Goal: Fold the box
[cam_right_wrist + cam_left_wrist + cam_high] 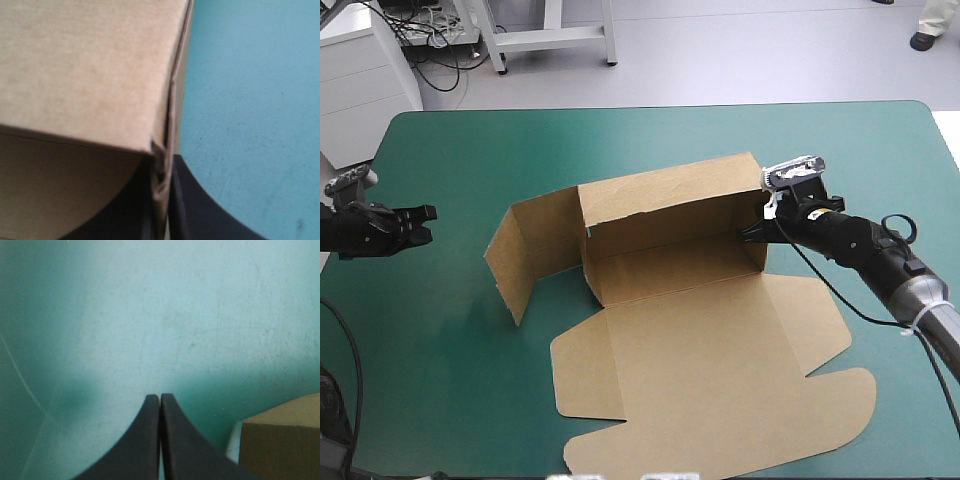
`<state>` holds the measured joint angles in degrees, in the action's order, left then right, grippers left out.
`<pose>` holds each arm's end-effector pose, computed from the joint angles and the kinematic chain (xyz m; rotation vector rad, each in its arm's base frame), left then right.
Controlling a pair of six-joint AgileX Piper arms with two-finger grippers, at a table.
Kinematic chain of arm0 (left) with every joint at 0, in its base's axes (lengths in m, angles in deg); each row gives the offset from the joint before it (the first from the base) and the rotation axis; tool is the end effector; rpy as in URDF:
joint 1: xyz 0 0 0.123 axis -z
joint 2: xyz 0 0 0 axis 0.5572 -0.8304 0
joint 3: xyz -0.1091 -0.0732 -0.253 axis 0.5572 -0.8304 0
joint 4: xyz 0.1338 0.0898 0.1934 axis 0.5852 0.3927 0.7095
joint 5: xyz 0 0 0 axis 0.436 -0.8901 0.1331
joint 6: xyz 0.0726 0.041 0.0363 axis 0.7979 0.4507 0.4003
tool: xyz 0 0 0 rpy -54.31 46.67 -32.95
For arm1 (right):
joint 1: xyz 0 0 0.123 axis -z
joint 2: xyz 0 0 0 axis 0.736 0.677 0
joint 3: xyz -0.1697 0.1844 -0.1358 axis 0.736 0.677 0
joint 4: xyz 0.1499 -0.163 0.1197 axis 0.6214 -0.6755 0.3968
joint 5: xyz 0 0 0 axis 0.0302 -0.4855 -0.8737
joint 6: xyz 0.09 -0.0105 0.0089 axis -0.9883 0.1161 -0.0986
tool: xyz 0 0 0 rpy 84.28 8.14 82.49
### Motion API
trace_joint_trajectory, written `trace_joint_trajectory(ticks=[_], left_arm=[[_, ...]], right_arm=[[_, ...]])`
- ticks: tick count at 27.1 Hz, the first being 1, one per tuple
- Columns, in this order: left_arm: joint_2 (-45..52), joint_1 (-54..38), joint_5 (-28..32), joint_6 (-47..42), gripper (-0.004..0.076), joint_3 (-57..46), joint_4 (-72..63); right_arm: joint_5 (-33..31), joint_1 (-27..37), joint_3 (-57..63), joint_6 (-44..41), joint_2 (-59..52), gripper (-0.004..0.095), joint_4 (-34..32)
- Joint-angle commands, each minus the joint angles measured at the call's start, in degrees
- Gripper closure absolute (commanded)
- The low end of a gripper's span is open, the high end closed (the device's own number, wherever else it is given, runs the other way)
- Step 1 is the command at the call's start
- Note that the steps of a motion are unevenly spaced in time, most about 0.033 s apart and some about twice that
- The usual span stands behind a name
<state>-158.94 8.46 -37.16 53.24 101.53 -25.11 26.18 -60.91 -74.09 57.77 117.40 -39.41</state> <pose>0.3030 0.0932 0.3031 -0.3359 2.5371 -0.5307 0.3004 0.0868 0.2926 -0.4515 2.1219 0.2480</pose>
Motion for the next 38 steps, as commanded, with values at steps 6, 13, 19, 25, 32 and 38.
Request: trace_joint_trajectory(ticks=[6,13,19,25,32,38], left_arm=[[2.06,-0.16,4.58,-0.04,0.0756,-2.12,-3.49],[2.06,-0.06,6.95,0.12,0.0756,-2.12,-3.49],[2.06,-0.06,7.32,-0.11,0.0756,-2.12,-3.49],[2.06,-0.06,7.32,-0.11,0.0756,-2.12,-3.49],[2.06,-0.06,6.52,-0.2,0.0756,-2.12,-3.73],[2.06,-0.06,6.26,-0.2,0.0756,-2.12,-3.85]], right_arm=[[-12.23,0.07,-10.87,-23.44,-1.25,0.0924,-15.18],[-31.38,0.07,-24.93,-38.05,-1.25,0.0923,-25.16],[-39.91,0.07,-28.31,-39.25,-1.25,0.0923,-25.16],[-44.06,0.07,-28.31,-39.64,0.25,0.0924,-25.06],[-44.57,0.07,-28.9,-40.07,6.08,0.0924,-25.06],[-45.32,0.07,-31.93,-40.07,12.05,0.0924,-25.06]])
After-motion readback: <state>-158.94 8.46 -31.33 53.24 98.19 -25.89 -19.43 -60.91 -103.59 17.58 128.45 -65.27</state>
